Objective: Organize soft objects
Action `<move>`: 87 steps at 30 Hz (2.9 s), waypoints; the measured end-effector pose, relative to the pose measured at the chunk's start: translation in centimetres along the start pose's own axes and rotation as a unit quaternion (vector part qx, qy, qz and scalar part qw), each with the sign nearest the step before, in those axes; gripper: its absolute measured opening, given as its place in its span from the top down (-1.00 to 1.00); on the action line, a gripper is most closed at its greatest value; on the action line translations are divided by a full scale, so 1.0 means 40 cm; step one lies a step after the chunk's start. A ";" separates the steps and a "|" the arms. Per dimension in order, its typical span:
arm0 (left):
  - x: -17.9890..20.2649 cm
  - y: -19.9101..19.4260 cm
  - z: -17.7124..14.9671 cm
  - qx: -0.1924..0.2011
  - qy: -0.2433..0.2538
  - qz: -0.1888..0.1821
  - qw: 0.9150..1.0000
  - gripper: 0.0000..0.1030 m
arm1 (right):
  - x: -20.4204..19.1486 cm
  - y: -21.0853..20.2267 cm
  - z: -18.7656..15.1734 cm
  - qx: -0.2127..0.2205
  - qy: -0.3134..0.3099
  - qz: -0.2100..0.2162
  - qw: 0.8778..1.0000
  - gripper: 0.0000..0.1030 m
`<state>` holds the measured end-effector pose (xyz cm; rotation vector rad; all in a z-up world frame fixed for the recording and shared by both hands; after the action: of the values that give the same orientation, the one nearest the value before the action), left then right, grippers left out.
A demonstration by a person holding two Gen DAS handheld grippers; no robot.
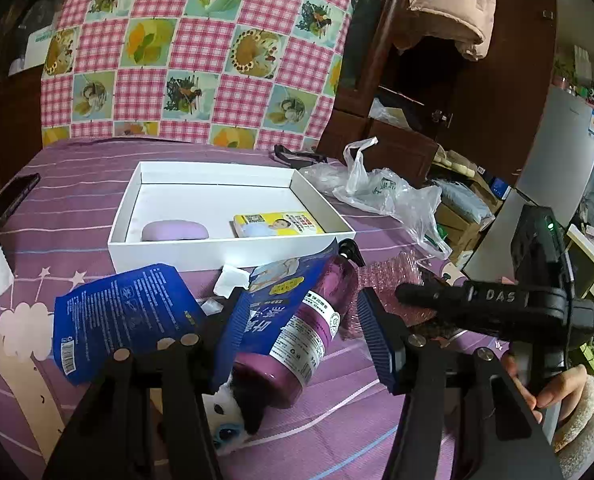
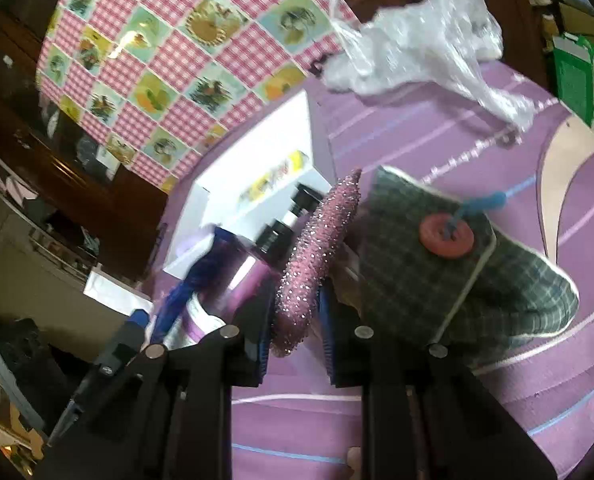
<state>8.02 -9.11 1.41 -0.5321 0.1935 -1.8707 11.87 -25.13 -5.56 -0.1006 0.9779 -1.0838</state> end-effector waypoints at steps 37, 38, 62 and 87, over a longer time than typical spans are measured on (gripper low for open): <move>-0.099 -0.071 0.051 0.018 -0.026 0.038 0.999 -0.10 | -0.259 -0.050 -0.010 0.051 -0.147 0.089 0.984 0.65; -0.106 -0.079 0.056 0.021 -0.027 0.041 0.999 -0.10 | -0.265 -0.046 -0.015 0.047 -0.149 0.089 0.984 0.65; -0.180 -0.091 -0.066 -0.051 -0.055 0.041 0.996 -0.31 | -0.259 -0.001 -0.038 0.031 -0.139 0.090 0.986 0.65; -0.172 -0.078 -0.098 -0.082 -0.046 0.066 0.993 0.37 | -0.273 -0.017 -0.045 0.037 -0.147 0.098 0.984 0.65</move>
<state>5.45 -2.11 -2.70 -0.7006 0.3151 -1.7072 8.91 -16.30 0.48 -0.0978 0.6670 -0.8926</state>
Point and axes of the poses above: each gripper's, at about its wrist camera, not at the fingertips, and y roughly the way its jaws point, x to its right, z to its top, the point moved 10 cm from there along y, roughly the way its jaws point, and after that the axes turned 10 degrees about x, right-handed, at the moved point
